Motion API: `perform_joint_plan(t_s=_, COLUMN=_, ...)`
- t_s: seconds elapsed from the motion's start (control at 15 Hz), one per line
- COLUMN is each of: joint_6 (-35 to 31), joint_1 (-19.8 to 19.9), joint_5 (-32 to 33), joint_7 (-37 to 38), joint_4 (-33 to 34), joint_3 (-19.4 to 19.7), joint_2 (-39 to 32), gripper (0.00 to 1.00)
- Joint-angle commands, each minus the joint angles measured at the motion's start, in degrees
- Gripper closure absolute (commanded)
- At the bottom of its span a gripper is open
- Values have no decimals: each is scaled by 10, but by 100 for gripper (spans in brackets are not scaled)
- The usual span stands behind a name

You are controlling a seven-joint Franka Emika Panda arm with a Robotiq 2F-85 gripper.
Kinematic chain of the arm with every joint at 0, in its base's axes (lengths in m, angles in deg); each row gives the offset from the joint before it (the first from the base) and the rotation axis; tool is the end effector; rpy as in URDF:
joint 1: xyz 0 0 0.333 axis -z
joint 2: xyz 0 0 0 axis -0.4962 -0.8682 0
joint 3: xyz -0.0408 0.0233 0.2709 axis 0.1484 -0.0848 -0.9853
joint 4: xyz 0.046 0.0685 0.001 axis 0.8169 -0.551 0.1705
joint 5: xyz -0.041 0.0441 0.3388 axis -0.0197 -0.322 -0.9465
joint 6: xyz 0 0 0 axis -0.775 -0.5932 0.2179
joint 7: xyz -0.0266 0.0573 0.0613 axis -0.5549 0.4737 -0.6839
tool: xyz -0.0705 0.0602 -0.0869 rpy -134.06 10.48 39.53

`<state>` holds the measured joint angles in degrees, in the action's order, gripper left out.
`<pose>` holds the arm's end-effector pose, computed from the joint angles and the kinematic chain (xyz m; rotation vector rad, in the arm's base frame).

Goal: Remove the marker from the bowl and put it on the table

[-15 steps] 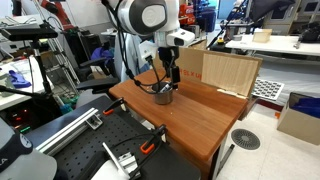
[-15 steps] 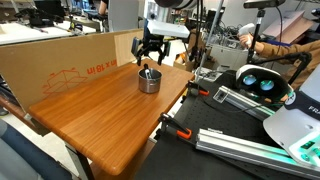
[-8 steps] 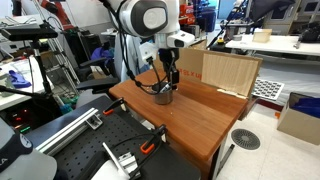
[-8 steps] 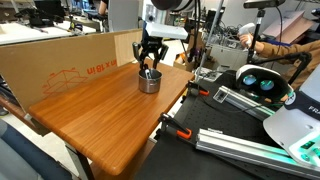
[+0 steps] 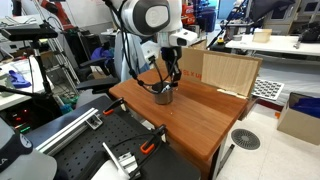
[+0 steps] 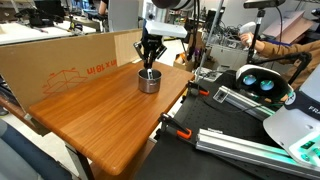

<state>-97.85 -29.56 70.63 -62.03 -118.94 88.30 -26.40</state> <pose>0.4838 -0.0256 0.1967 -2.9933 0.8295 -0.1321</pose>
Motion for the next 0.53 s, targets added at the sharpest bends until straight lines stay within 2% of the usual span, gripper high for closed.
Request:
perform_joint_plan(t_s=0.0, joint_6=-12, joint_1=-10, joint_5=-19, joint_7=-5, joint_4=1, joint_3=6, joint_2=-2, gripper=95)
perform_joint_plan(t_s=0.27, joint_6=-11, joint_1=-12, joint_5=-18, joint_7=-2, joint_4=0, joint_3=8, joint_2=10, gripper=95)
perform_joint_plan(t_s=0.47, joint_6=0, joint_1=1, joint_5=-49, joint_7=-14, joint_4=11, joint_3=0, joint_2=30, gripper=95)
